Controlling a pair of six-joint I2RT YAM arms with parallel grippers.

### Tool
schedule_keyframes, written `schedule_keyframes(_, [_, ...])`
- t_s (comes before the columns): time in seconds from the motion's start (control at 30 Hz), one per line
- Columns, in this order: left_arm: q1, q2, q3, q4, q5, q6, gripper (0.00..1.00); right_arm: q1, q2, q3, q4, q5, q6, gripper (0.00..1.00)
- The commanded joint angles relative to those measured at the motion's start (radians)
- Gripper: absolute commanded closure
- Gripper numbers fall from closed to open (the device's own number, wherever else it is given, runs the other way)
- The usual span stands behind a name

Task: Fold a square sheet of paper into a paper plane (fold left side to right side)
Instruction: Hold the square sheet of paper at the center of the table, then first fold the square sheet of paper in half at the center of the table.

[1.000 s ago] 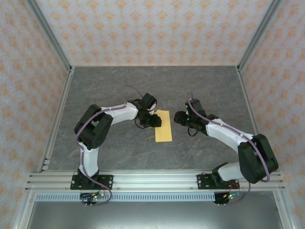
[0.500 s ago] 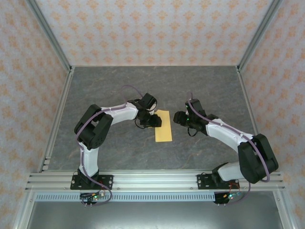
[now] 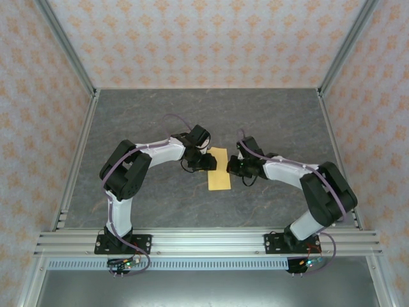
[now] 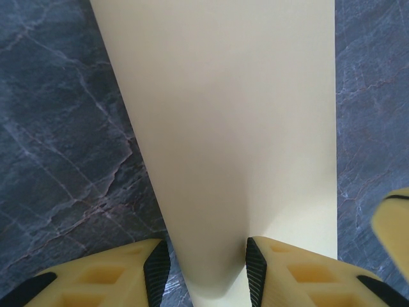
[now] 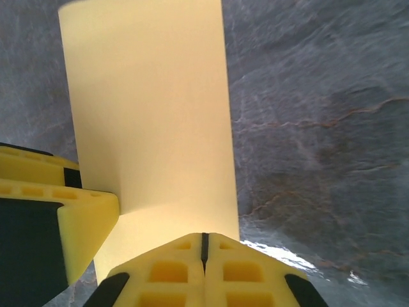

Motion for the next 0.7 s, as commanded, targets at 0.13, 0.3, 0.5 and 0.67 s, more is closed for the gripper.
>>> schedule_keyframes(0.13, [-0.010,0.055,-0.008,-0.031,-0.046,0.014,0.59,0.023,0.084,0.061,0.012,-0.011,0.017,0.98])
schedule_keyframes(0.3, [-0.010,0.049,-0.009,-0.029,-0.048,0.013,0.59,0.026,0.123,0.078,-0.052,0.012,0.014,0.98])
schedule_keyframes(0.5, [-0.010,0.003,-0.001,-0.041,-0.057,0.017,0.58,0.028,0.162,0.071,-0.115,0.024,0.012,0.98])
schedule_keyframes(0.67, [-0.003,-0.083,0.023,-0.076,-0.080,0.028,0.54,0.028,0.181,0.063,-0.152,0.047,0.007,0.98])
